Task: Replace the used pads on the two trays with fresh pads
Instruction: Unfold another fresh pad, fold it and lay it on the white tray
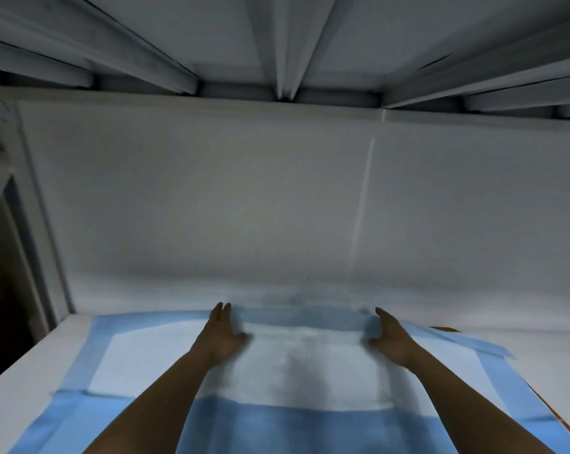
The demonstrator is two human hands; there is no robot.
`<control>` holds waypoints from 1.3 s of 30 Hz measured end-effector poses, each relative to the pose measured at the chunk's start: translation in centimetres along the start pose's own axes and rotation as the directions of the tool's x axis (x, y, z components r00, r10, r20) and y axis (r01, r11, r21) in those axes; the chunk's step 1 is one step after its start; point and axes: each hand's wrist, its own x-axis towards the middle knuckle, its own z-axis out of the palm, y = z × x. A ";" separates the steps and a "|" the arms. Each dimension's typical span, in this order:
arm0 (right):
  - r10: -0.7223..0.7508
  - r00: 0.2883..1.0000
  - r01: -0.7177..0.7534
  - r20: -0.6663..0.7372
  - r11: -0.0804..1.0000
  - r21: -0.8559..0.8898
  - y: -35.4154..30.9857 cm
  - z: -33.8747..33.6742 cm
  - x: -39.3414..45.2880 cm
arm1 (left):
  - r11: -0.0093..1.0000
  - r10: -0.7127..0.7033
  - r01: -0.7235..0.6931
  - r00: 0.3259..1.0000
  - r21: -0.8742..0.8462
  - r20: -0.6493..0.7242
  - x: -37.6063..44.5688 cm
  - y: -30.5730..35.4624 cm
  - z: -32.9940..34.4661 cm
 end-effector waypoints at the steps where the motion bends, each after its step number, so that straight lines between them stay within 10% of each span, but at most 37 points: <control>1: -0.029 0.999 0.029 0.018 0.999 0.025 0.1 0.0 0.2 | 0.999 0.012 -0.013 1.000 0.042 0.009 0.1 -0.1 0.1; 13: -0.028 0.980 0.143 0.199 0.793 -0.593 2.0 4.2 -5.2 | 0.857 0.019 -0.147 0.967 0.495 0.254 -5.5 -0.7 5.5; 28: 0.035 0.991 0.053 0.132 0.791 -0.609 4.0 5.0 -9.9 | 0.858 -0.047 -0.045 0.985 0.512 0.164 -9.7 -1.3 5.6; 39: -0.054 0.978 0.195 0.202 0.586 -0.787 3.6 2.2 -12.5 | 0.658 0.042 -0.199 0.973 0.726 0.228 -12.1 0.3 2.1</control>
